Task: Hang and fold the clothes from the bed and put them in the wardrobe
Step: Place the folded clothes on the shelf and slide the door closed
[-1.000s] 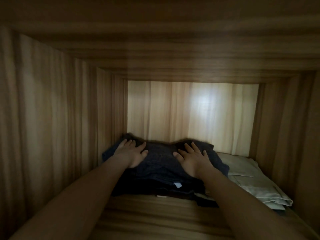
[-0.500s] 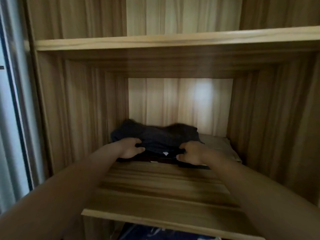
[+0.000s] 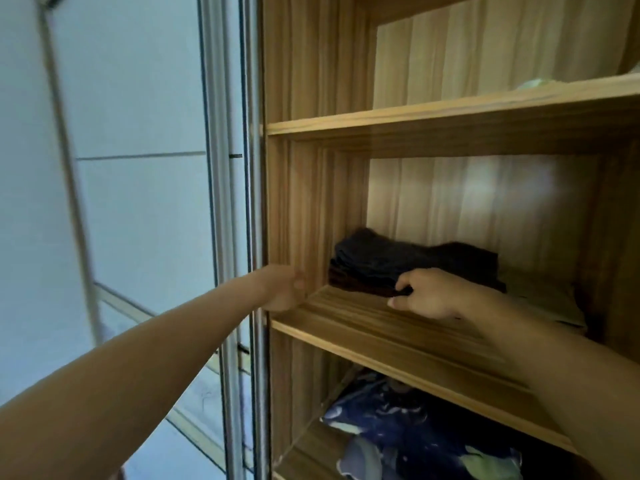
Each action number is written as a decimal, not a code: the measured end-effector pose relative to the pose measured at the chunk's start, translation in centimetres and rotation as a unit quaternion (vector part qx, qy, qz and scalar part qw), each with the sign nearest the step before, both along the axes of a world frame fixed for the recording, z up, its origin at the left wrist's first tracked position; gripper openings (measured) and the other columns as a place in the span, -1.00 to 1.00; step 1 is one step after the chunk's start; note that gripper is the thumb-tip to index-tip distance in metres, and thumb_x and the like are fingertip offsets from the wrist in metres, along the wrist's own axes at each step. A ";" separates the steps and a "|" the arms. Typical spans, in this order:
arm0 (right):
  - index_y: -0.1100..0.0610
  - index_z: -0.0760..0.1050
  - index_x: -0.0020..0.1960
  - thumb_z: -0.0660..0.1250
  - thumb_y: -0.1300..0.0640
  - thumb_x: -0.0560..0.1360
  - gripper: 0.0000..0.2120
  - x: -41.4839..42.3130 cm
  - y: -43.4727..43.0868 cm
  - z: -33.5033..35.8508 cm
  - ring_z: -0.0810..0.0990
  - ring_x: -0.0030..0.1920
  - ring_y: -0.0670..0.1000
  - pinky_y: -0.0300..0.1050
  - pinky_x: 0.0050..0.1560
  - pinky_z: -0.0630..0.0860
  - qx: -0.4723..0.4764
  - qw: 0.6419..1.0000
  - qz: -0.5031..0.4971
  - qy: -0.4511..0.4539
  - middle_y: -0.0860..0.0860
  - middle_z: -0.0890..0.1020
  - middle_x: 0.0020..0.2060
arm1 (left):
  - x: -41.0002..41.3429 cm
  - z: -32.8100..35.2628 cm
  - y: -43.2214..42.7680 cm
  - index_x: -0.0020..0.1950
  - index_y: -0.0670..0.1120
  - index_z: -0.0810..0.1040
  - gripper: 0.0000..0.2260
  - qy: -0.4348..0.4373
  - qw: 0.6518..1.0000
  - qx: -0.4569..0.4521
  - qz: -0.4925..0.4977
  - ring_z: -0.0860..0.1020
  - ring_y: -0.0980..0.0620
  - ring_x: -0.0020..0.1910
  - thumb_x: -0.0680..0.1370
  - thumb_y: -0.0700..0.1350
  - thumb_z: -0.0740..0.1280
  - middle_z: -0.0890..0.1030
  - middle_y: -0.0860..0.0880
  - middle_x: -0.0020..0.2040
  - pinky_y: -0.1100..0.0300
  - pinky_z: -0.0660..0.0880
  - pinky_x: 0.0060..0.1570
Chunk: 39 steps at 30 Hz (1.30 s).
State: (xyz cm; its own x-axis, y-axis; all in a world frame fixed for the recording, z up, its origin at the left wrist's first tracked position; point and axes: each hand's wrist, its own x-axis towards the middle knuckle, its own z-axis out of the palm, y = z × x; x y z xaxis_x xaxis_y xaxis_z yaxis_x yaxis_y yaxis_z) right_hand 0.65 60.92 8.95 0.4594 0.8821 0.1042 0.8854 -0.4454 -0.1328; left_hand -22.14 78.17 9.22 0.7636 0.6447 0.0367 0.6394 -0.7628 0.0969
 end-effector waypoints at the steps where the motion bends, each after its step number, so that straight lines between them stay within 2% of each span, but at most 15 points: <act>1: -0.03 0.48 0.40 0.31 -0.32 0.52 -0.44 -1.1 0.5 0.3 0.52 0.28 0.07 -0.10 0.15 0.46 0.009 1.000 0.013 0.003 0.03 0.52 0.36 | -1.3 0.2 -0.2 0.32 -0.12 0.55 -0.71 0.002 1.000 0.006 -0.002 0.53 -0.12 0.27 0.68 -0.06 0.19 0.58 -0.10 0.26 0.10 0.44 0.24; 3: -0.02 0.49 0.39 0.30 -0.32 0.53 -0.44 -3.4 1.6 1.1 0.53 0.27 0.06 -0.07 0.19 0.48 0.028 0.999 0.040 0.003 0.02 0.53 0.35 | -4.2 0.0 0.7 0.27 -0.11 0.58 -0.72 -0.017 0.999 0.034 0.008 0.56 -0.12 0.23 0.67 -0.03 0.20 0.60 -0.09 0.22 0.05 0.49 0.21; 5: -0.01 0.47 0.41 0.27 -0.32 0.55 -0.44 -5.8 3.1 2.0 0.54 0.24 0.05 -0.02 0.21 0.50 0.049 0.996 0.069 0.001 0.01 0.54 0.34 | -6.6 -0.6 1.9 0.38 -0.08 0.52 -0.66 -0.044 0.998 0.036 0.023 0.54 -0.11 0.26 0.66 0.03 0.22 0.58 -0.10 0.28 0.03 0.49 0.24; 7: -0.02 0.43 0.42 0.26 -0.31 0.56 -0.45 -8.1 5.0 3.0 0.57 0.12 0.01 -0.02 0.09 0.54 0.076 0.992 0.102 0.003 -0.02 0.58 0.24 | -8.1 -1.3 2.7 0.56 -0.07 0.31 -0.51 -0.097 0.994 0.018 0.042 0.48 -0.13 0.36 0.66 0.05 0.24 0.51 -0.15 0.40 0.02 0.44 0.33; 9: -0.06 0.39 0.41 0.26 -0.28 0.57 -0.50 -10.3 6.9 4.2 0.59 -0.05 -0.05 -0.07 -0.12 0.54 0.116 0.985 0.132 0.005 -0.07 0.62 0.01 | -9.0 -1.9 3.7 0.64 -0.08 0.06 -0.37 -0.150 0.987 -0.027 0.048 0.38 -0.16 0.47 0.66 0.06 0.24 0.38 -0.18 0.52 -0.02 0.36 0.43; 12: -0.09 0.34 0.41 0.25 -0.18 0.61 -0.58 -13.2 9.8 6.1 0.60 -0.16 -0.05 -0.06 -0.23 0.56 0.165 0.971 0.169 -0.042 -0.08 0.58 -0.14 | -9.1 -2.4 5.2 0.65 -0.10 0.00 -0.35 -0.194 0.978 -0.061 0.037 0.33 -0.16 0.51 0.67 0.07 0.23 0.31 -0.18 0.56 -0.03 0.32 0.46; 14: -0.10 0.28 0.46 0.22 -0.12 0.64 -0.58 -14.5 11.8 7.5 0.59 -0.11 -0.02 -0.01 -0.18 0.58 0.181 0.960 0.185 -0.109 -0.03 0.60 -0.03 | -8.6 -2.6 5.8 0.65 -0.06 0.02 -0.37 -0.213 0.974 -0.077 0.013 0.38 -0.14 0.47 0.67 0.04 0.23 0.38 -0.17 0.52 0.01 0.34 0.43; 16: -0.12 0.18 0.54 0.18 -0.06 0.66 -0.53 -15.3 13.6 8.5 0.54 0.10 0.07 0.01 -0.08 0.56 0.175 0.947 0.195 -0.184 0.04 0.51 0.22 | -7.7 -2.8 6.5 0.63 -0.06 0.06 -0.39 -0.249 0.964 -0.095 -0.002 0.52 -0.12 0.32 0.66 0.01 0.25 0.52 -0.16 0.37 0.02 0.47 0.31; 18: -0.12 0.13 0.58 0.18 0.01 0.66 -0.48 -15.6 15.2 9.2 0.35 0.40 0.19 0.15 0.22 0.49 0.162 0.932 0.180 -0.271 0.12 0.32 0.40 | -7.0 -3.1 7.3 0.53 -0.10 0.20 -0.49 -0.277 0.957 -0.091 -0.002 0.60 -0.06 0.09 0.64 -0.01 0.27 0.60 -0.12 0.15 0.06 0.56 0.07; 20: -0.15 0.13 0.58 0.19 0.01 0.65 -0.46 -15.6 16.1 9.6 -0.02 0.58 0.28 0.30 0.52 0.13 0.164 0.911 0.161 -0.344 0.18 0.06 0.57 | -6.7 -3.1 7.9 0.38 -0.12 0.29 -0.61 -0.282 0.957 -0.062 -0.005 0.59 0.00 -0.06 0.62 -0.03 0.28 0.59 -0.06 0.01 0.09 0.58 -0.06; 21: -0.16 0.13 0.58 0.20 -0.02 0.65 -0.46 -15.5 16.3 9.8 -0.19 0.60 0.26 0.31 0.56 -0.05 0.176 0.901 0.155 -0.365 0.19 -0.08 0.61 | -6.7 -3.2 8.0 0.33 -0.11 0.30 -0.65 -0.281 0.958 -0.053 -0.010 0.59 0.01 -0.08 0.61 -0.03 0.29 0.59 -0.05 -0.03 0.09 0.59 -0.07; 23: -0.16 0.20 0.56 0.18 -0.12 0.65 -0.51 -15.3 16.5 10.0 -0.35 0.58 0.23 0.30 0.56 -0.19 0.208 0.879 0.152 -0.402 0.19 -0.23 0.61 | -6.5 -3.4 7.8 0.27 -0.06 0.30 -0.67 -0.285 0.957 -0.048 -0.021 0.61 0.01 -0.12 0.58 -0.04 0.32 0.60 -0.04 -0.08 0.03 0.62 -0.08; 30: -0.04 0.48 0.29 0.18 -0.22 0.61 -0.63 -15.2 14.2 11.7 -0.27 0.60 0.27 0.33 0.54 -0.19 0.213 0.824 0.124 -0.510 0.21 -0.08 0.63 | -5.5 -3.5 4.7 0.17 -0.03 0.29 -0.74 -0.271 0.957 -0.033 -0.094 0.60 -0.05 -0.16 0.56 -0.14 0.31 0.62 -0.09 -0.11 -0.11 0.59 -0.07; 34: 0.00 0.52 0.26 0.20 -0.20 0.61 -0.63 -14.6 11.4 12.7 -0.23 0.60 0.28 0.37 0.53 -0.15 0.181 0.824 0.082 -0.530 0.23 0.01 0.62 | -4.0 -3.8 2.0 0.22 -0.10 0.32 -0.73 -0.257 0.953 -0.006 -0.160 0.54 0.00 -0.15 0.56 -0.17 0.30 0.58 -0.01 -0.10 -0.08 0.55 -0.02; 39: 0.13 0.50 0.28 0.31 -0.09 0.57 -0.61 -12.2 5.3 12.2 -0.16 0.62 0.25 0.43 0.51 -0.13 0.193 0.831 0.041 -0.520 0.22 0.07 0.61 | -1.9 -4.4 -1.7 0.36 0.07 0.22 -0.60 -0.210 0.945 0.108 -0.226 0.51 -0.01 0.01 0.58 -0.01 0.29 0.55 0.03 0.07 0.01 0.53 -0.02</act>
